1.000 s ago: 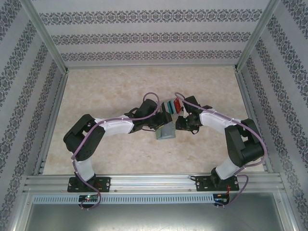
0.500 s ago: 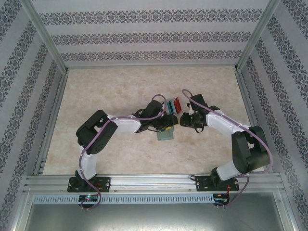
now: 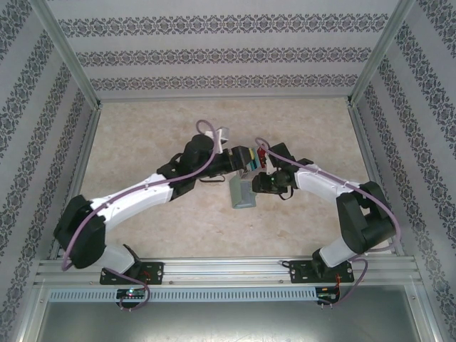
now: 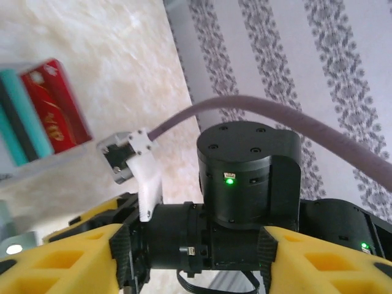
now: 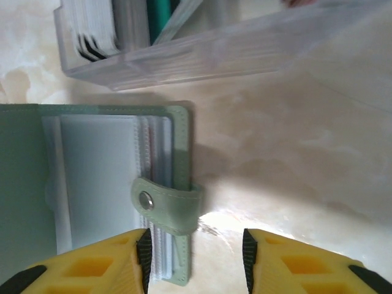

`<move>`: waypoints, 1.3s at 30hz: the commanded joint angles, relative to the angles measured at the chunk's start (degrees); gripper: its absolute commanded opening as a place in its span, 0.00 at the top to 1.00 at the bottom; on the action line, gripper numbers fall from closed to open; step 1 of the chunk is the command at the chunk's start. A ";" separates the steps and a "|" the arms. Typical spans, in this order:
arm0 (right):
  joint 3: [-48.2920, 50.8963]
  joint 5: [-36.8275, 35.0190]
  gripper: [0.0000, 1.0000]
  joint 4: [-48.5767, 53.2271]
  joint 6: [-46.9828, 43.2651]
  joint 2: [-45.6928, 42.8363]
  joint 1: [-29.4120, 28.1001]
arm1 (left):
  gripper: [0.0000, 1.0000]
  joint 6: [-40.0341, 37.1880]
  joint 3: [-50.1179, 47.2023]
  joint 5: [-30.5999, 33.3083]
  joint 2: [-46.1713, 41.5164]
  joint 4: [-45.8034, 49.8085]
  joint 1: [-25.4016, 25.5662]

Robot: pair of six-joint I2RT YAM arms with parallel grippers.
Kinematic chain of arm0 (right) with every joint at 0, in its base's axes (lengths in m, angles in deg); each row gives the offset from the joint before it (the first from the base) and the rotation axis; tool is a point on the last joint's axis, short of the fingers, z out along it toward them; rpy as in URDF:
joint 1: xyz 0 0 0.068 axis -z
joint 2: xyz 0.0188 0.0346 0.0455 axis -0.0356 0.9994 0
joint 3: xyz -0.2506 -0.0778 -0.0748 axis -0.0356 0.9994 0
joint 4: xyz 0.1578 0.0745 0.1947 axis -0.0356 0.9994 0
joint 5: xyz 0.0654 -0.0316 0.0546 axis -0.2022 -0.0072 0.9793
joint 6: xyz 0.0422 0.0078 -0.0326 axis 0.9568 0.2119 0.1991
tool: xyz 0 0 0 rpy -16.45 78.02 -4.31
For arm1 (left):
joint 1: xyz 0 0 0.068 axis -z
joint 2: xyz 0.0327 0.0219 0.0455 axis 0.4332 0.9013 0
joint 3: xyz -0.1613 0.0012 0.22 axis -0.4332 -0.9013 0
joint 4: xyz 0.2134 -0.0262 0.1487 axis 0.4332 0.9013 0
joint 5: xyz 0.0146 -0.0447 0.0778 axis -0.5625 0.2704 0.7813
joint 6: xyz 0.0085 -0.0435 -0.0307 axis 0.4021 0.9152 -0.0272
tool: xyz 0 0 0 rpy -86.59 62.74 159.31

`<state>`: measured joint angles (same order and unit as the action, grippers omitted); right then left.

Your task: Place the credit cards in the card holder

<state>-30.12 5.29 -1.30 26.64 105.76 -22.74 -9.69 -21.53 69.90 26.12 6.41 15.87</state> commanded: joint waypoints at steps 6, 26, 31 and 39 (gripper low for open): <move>-5.55 -5.43 0.48 3.15 -0.73 5.97 -4.07 | 0.53 5.36 -11.34 9.08 -0.44 10.88 -3.30; -12.38 -20.76 0.43 9.88 -1.93 11.22 -8.87 | 0.67 6.24 -7.04 0.50 13.31 4.72 -3.22; -11.73 -21.61 0.49 10.74 -1.58 9.14 -7.70 | 0.67 4.98 -5.65 0.27 13.93 5.54 -3.05; -9.32 -19.13 0.66 9.29 -1.66 7.22 -4.75 | 0.66 2.48 -1.70 -0.66 16.24 7.98 -1.94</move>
<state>-40.98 -14.01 7.60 25.00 114.50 -28.33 -4.78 -25.42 70.62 41.00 12.88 13.22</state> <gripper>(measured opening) 0.376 0.335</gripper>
